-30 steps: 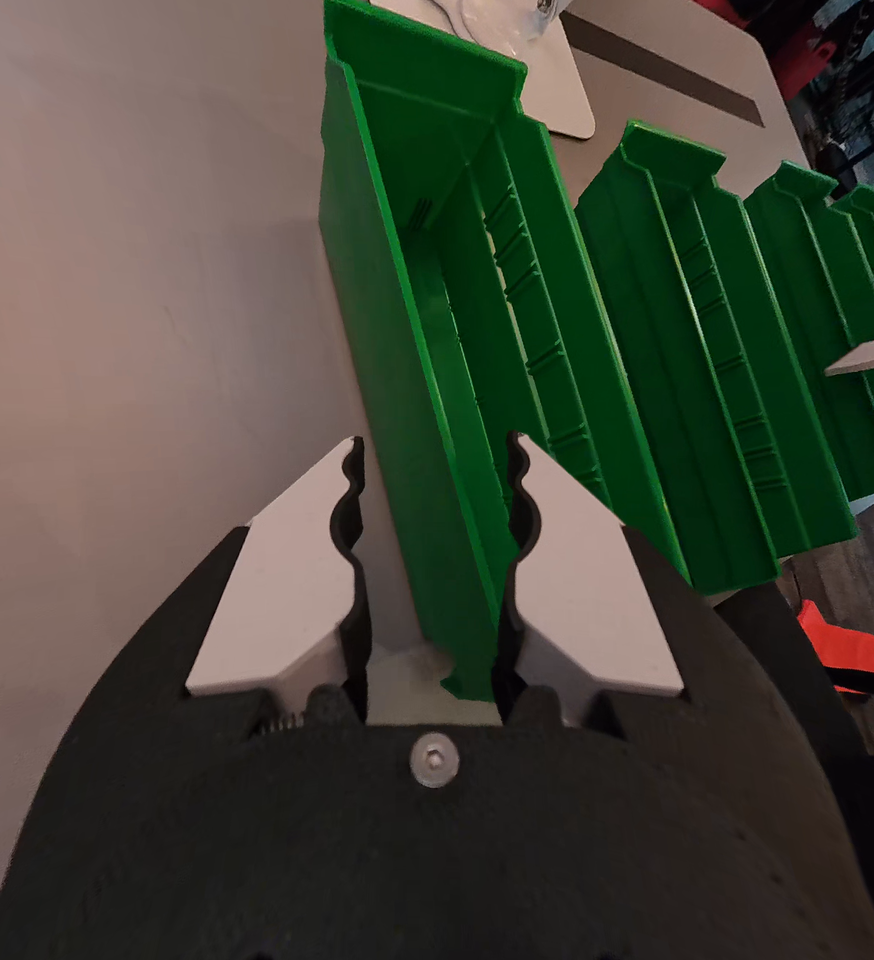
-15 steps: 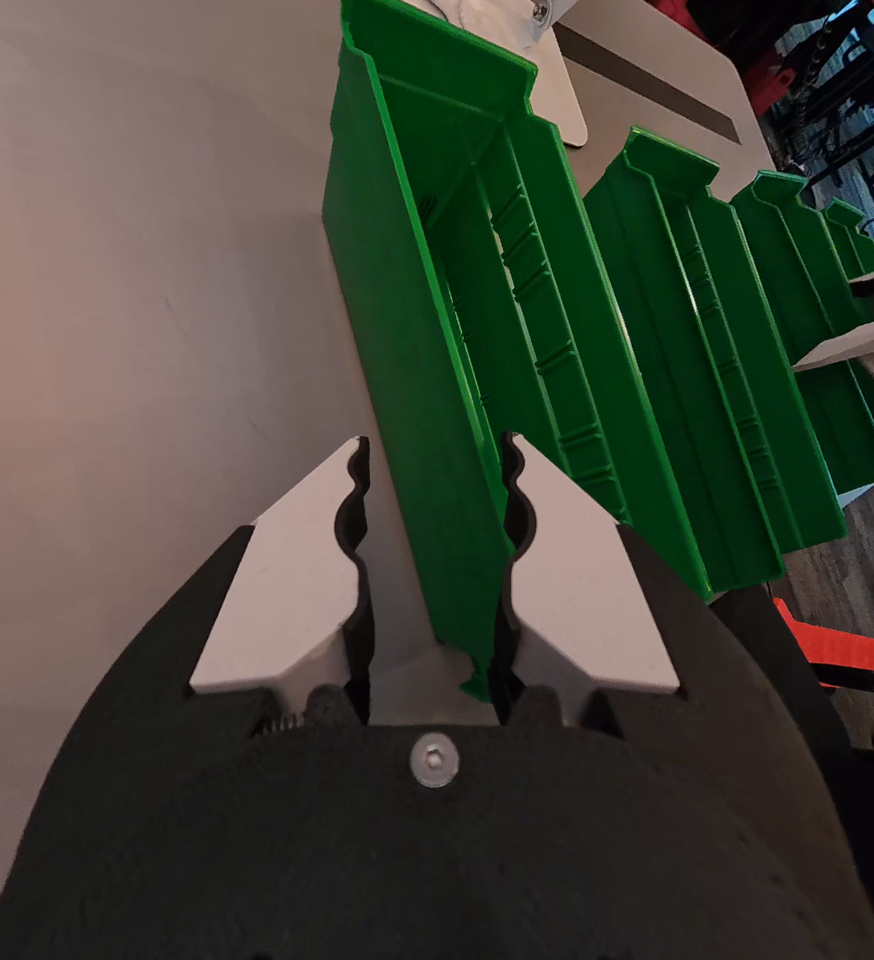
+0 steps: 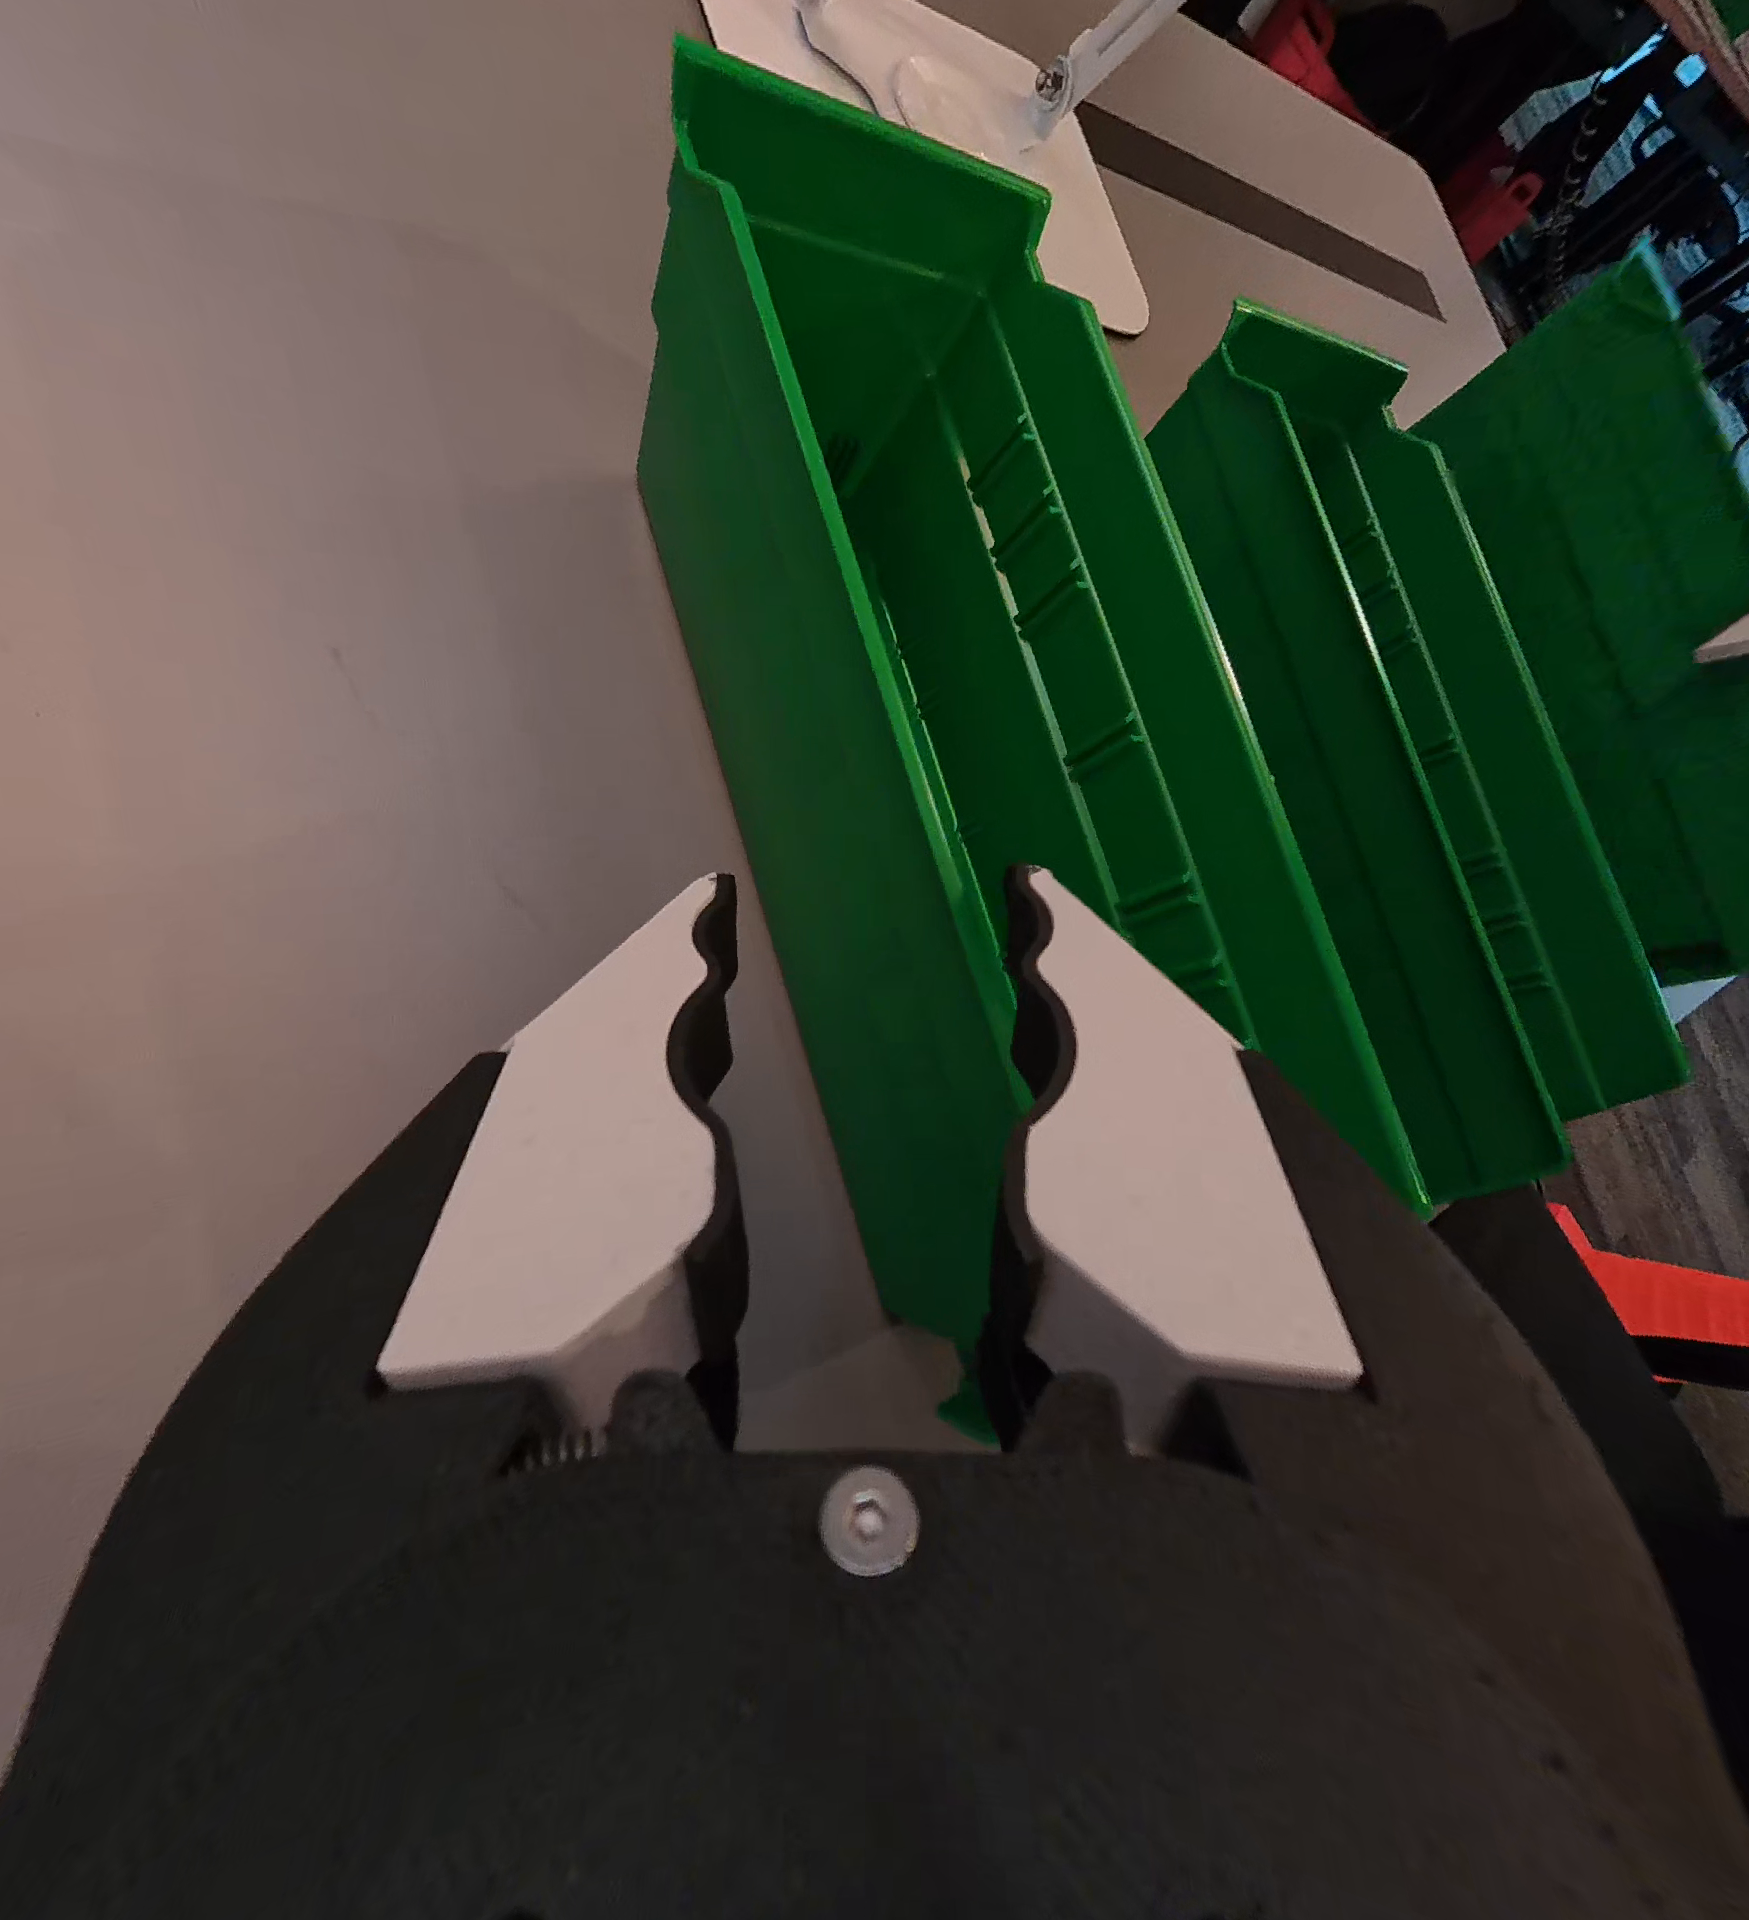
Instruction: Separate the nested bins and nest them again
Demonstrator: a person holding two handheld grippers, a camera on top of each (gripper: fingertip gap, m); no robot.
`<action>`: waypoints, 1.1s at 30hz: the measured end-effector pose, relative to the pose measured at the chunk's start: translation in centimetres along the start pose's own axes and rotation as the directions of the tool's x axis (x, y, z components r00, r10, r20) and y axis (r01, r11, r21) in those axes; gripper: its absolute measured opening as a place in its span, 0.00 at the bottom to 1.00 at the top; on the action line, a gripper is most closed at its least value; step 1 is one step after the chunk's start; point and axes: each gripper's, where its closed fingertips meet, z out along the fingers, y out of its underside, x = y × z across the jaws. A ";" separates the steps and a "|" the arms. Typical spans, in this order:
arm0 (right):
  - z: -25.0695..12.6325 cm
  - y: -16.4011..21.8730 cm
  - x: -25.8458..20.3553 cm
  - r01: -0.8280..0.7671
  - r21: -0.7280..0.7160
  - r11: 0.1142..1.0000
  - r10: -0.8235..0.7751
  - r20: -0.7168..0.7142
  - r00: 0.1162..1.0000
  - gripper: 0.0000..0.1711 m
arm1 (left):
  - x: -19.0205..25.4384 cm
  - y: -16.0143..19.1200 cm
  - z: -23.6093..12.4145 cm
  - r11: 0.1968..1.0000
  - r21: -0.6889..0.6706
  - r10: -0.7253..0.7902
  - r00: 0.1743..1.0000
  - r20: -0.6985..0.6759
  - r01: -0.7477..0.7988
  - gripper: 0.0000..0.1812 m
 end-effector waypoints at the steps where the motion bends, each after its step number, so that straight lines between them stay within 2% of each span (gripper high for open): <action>1: -0.9 -0.4 0.0 -0.001 0.014 1.000 0.001 0.010 1.000 0.67 | 0.0 -0.1 0.0 1.000 0.008 0.002 1.000 0.003 -0.003 0.30; 6: -8.1 -1.8 1.7 -0.031 0.089 0.996 0.030 0.007 1.000 0.69 | 0.1 -0.4 -0.1 0.999 0.025 0.023 1.000 0.008 -0.023 0.36; 9: -12.1 -1.1 4.7 -0.044 0.096 0.994 0.054 -0.096 0.994 0.69 | -0.1 -0.4 -0.1 1.000 0.028 0.010 1.000 -0.004 -0.010 0.37; 12: -14.1 0.6 7.9 -0.087 0.077 0.993 0.099 -0.173 0.980 0.69 | -0.3 -0.4 -0.1 1.000 0.029 0.002 1.000 -0.004 -0.002 0.37; 16: -13.6 3.3 10.9 -0.139 0.025 0.990 0.141 -0.223 0.965 0.69 | -0.3 -0.3 0.0 1.000 0.025 0.002 1.000 -0.006 -0.002 0.36; 20: -11.6 5.6 12.9 -0.166 -0.039 0.985 0.151 -0.254 0.956 0.70 | -0.3 -0.2 0.1 1.000 0.021 0.007 1.000 -0.004 -0.007 0.36; 26: -9.4 6.6 12.8 -0.163 -0.057 0.985 0.146 -0.228 0.963 0.70 | -0.3 -0.1 0.1 1.000 0.018 0.004 1.000 -0.003 -0.004 0.36; 29: -7.7 7.4 13.0 -0.156 -0.124 0.980 0.125 -0.230 0.965 0.70 | -0.4 0.0 0.2 1.000 0.014 0.003 1.000 -0.002 -0.003 0.36; 33: -5.9 7.1 13.4 -0.153 -0.114 0.982 0.129 -0.196 0.972 0.71 | -0.4 0.1 0.2 1.000 0.009 0.005 1.000 -0.001 -0.005 0.36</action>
